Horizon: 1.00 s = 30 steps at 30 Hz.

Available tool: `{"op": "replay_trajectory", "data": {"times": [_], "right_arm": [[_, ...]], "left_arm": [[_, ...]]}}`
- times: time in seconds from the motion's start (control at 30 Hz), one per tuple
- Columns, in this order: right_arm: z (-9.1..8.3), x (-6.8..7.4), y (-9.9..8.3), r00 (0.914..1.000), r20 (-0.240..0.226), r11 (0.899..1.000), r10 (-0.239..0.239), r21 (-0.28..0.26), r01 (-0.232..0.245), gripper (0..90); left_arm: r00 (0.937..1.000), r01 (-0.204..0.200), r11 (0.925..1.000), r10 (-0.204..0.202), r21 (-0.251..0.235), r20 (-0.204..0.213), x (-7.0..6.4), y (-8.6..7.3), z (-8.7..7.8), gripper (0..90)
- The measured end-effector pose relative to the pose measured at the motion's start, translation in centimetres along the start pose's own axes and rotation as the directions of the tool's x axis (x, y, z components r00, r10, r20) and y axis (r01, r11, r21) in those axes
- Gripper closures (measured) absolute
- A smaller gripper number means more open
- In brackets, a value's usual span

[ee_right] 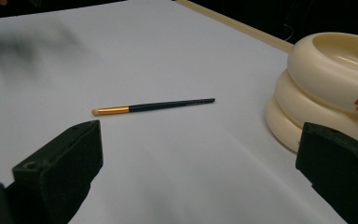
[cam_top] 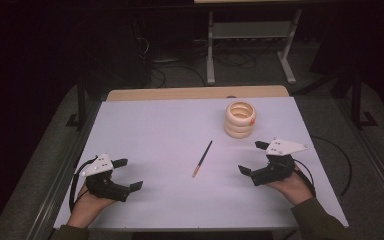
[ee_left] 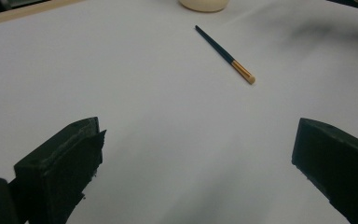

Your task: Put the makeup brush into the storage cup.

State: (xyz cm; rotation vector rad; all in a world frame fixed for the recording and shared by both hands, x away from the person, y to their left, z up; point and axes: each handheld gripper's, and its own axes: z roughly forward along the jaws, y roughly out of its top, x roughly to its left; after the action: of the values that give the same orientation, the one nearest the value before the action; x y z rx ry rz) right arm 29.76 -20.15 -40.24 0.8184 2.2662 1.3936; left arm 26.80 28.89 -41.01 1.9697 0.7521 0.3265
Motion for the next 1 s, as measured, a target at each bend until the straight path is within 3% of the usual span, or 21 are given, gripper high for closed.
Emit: {"op": "replay_trajectory", "data": {"times": [1.0], "right_arm": [[1.7,-0.3,2.0,0.9986,-0.042,1.0,-0.031,0.006,0.031,0.1]], "left_arm": [[1.0,-0.001,1.0,0.001,0.004,0.003,0.0,0.0,-0.1,1.2]]}}
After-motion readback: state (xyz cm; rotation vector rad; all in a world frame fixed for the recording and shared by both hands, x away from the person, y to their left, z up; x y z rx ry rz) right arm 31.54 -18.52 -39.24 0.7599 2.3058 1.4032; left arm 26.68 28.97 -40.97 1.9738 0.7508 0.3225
